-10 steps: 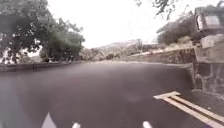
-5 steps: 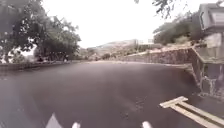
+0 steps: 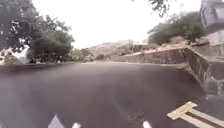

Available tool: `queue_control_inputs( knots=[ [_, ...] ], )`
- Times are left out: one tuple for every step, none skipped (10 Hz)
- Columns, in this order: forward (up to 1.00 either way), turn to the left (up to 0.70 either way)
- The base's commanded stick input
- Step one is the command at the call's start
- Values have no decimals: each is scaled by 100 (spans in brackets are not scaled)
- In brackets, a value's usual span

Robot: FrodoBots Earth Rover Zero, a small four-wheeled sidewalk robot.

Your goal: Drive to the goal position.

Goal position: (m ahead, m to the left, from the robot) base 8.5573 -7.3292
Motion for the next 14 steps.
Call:
queue_control_inputs(
  knots=[
    [70,-25],
    [70,-25],
    [70,-24],
    [70,-19],
    [70,-14],
    [70,0],
    [70,0],
    [70,0],
    [70,0],
    [70,0],
    [70,0],
    [70,0],
    [70,0],
    [70,-9]
  ],
)
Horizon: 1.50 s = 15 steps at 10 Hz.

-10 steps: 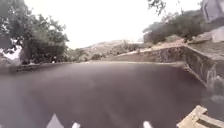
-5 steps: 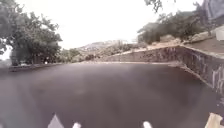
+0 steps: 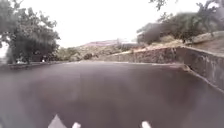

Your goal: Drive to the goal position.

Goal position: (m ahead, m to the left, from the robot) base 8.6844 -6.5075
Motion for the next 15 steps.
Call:
queue_control_inputs(
  knots=[
    [70,-18],
    [70,-25],
    [70,-25],
    [70,-25],
    [70,-25],
    [70,-25],
    [70,-25],
    [70,-25],
    [70,-25],
    [70,-25],
    [70,-25],
    [70,-25],
    [70,0],
    [70,0],
    [70,0]
  ],
)
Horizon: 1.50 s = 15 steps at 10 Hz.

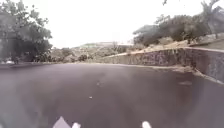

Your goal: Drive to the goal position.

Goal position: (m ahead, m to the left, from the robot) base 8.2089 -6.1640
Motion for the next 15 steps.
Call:
queue_control_inputs(
  knots=[
    [70,0],
    [70,0],
    [70,0],
    [70,0],
    [70,0],
    [70,0],
    [70,0],
    [70,-20],
    [70,-20],
    [70,-20],
    [70,-20],
    [70,-20],
    [70,0],
    [70,0],
    [70,0]
  ],
)
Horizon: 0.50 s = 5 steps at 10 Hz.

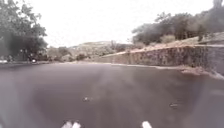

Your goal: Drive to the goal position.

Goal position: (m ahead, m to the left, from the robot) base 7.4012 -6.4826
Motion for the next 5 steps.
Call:
queue_control_inputs(
  knots=[
    [70,0],
    [70,0],
    [70,0],
    [70,0],
    [70,0]
  ],
)
